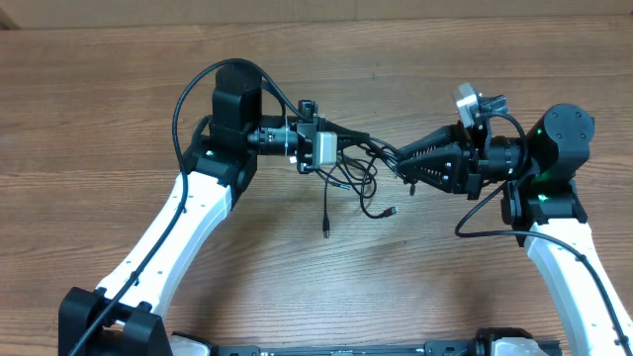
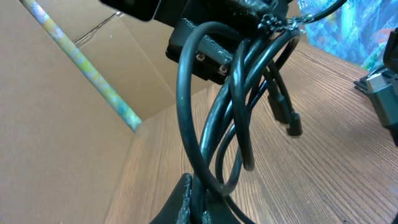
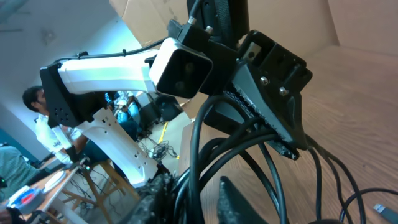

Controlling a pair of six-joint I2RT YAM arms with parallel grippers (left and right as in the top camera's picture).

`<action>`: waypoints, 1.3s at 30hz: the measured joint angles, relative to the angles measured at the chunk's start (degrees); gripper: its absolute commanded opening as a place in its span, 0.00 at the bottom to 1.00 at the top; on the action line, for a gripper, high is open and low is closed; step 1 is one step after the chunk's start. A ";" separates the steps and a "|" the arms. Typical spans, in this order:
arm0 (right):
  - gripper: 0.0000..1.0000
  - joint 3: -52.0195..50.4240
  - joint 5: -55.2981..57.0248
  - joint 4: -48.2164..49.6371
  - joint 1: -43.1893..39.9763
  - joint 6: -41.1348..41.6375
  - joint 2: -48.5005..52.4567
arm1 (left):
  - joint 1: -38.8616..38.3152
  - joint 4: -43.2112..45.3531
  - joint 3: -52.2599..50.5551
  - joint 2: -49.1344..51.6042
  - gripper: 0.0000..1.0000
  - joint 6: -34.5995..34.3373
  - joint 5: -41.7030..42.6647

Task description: Untangle cables

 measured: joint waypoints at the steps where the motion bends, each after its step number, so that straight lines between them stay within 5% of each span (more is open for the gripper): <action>1: 0.17 0.00 0.00 0.02 0.04 -0.09 0.00 | 0.00 0.00 0.00 0.00 0.04 0.00 0.11; 10: 0.04 0.00 0.00 -0.02 2.54 -0.55 0.00 | 0.02 0.09 0.00 0.00 0.04 0.00 0.20; 25: 0.04 0.00 0.00 0.28 3.39 -1.11 0.00 | 0.07 -0.02 0.00 0.00 0.04 0.00 0.81; 39: 0.04 -0.59 4.28 15.63 3.45 -1.16 0.02 | -1.09 -6.93 0.00 0.00 0.04 -0.20 2.64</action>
